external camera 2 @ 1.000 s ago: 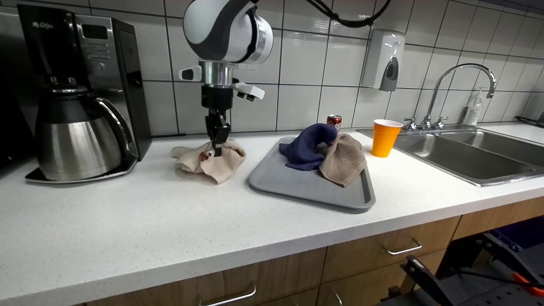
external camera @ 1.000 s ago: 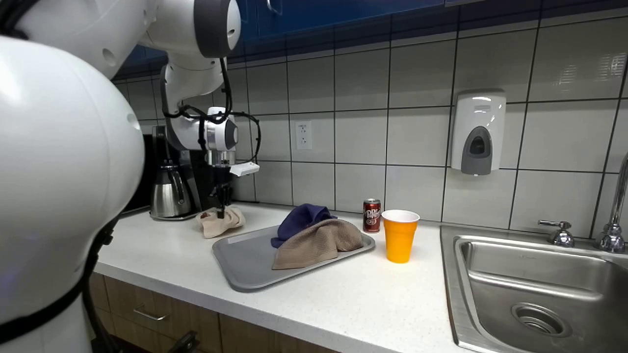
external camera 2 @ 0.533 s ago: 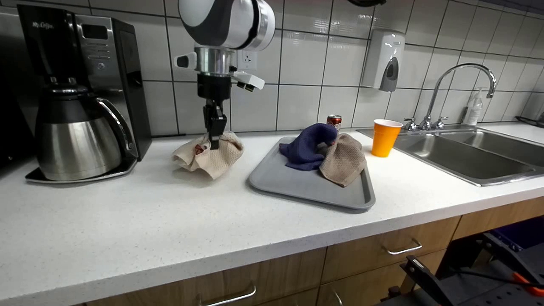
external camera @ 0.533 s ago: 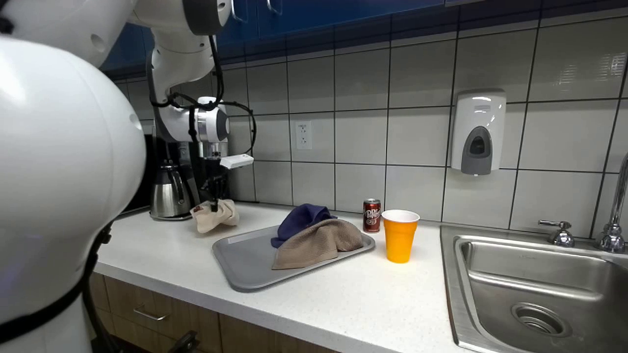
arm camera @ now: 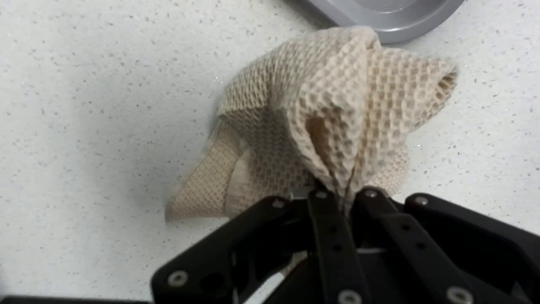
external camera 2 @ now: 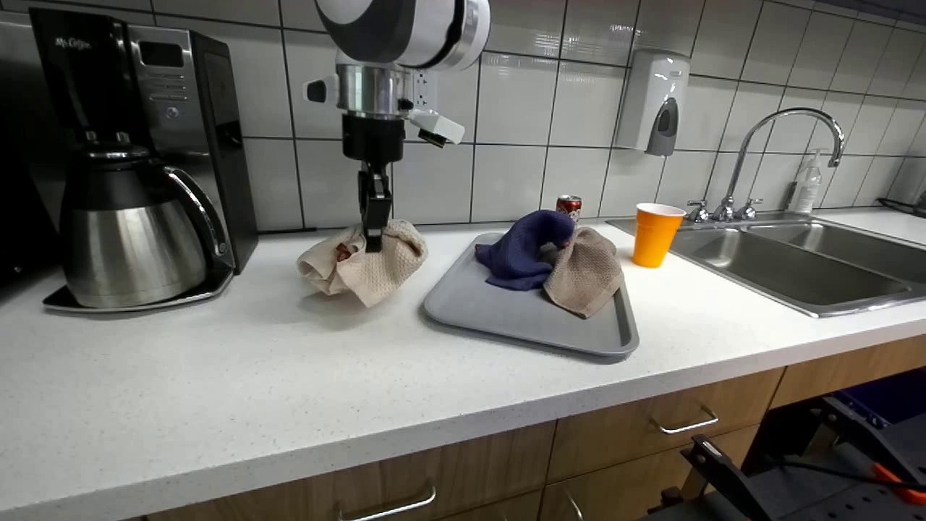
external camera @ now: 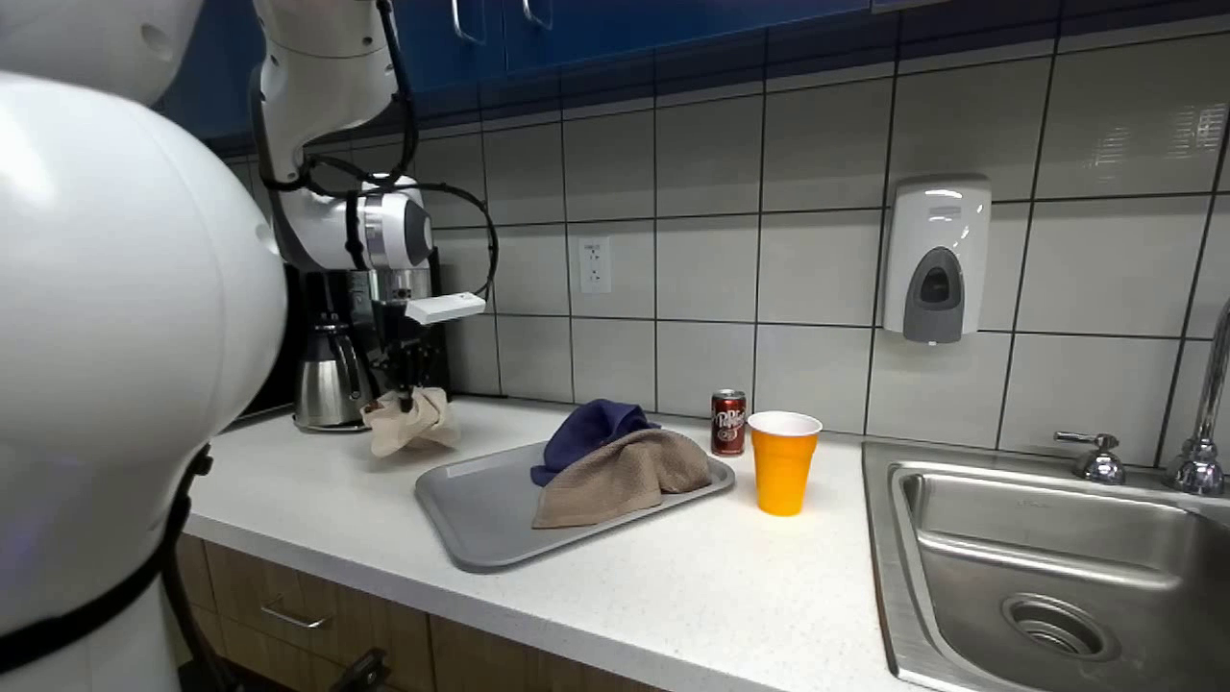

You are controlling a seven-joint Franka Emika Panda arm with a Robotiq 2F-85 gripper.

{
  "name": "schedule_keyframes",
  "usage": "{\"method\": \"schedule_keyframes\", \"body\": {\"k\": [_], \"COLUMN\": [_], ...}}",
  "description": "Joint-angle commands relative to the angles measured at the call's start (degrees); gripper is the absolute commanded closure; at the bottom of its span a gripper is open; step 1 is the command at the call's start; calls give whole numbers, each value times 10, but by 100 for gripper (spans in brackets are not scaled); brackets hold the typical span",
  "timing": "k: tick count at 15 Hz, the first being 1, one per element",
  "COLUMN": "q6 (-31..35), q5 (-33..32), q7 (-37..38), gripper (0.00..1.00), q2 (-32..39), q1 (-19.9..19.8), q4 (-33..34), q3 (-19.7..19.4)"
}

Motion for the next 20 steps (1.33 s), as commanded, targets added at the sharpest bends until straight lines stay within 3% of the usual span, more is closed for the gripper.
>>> {"method": "schedule_keyframes", "body": {"k": [1, 20], "q6": [21, 18], "q5": [-19, -73], "q7": [55, 289], "gripper": [98, 98], "q2": [-60, -271], "q1": [3, -5], "q4": [-68, -274], "q3": [-5, -10]}}
